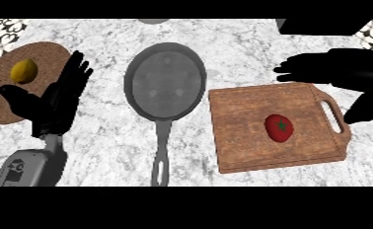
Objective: Pick the tomato from the cutting board and place it in the pan
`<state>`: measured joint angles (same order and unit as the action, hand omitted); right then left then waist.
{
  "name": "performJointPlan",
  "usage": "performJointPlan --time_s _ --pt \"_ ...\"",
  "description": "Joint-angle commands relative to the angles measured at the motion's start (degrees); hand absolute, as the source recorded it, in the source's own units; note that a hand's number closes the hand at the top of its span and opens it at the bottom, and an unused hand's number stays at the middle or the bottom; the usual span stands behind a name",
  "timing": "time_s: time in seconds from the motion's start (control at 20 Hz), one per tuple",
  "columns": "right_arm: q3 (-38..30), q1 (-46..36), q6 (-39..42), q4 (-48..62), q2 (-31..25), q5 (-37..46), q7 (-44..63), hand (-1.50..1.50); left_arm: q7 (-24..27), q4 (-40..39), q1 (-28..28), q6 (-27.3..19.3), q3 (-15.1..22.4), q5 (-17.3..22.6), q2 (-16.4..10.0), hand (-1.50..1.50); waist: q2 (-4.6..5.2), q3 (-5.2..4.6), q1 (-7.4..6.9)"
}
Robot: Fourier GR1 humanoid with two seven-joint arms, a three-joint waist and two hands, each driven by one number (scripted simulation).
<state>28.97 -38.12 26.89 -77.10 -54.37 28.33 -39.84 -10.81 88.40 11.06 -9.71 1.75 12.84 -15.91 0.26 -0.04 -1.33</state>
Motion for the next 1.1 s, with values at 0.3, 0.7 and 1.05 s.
performJointPlan --time_s 0.3,0.7,1.05 --pt "3.83 3.11 -2.91 -4.60 -3.58 11.91 -6.99 -1.50 1.59 -3.75 0.73 1.67 -2.45 0.44 0.91 0.00 -0.21 0.01 1.62" --pt "-2.88 9.58 1.61 -20.63 -2.21 13.47 3.63 -1.50 -3.53 5.63 -3.88 2.29 -3.36 -0.19 -1.03 0.00 -0.56 0.01 1.78" --pt "-2.58 14.00 1.76 -20.84 5.64 21.66 5.84 -1.50 -3.16 -0.88 2.57 -1.01 -2.13 -4.23 3.65 0.00 -0.28 0.02 1.50"
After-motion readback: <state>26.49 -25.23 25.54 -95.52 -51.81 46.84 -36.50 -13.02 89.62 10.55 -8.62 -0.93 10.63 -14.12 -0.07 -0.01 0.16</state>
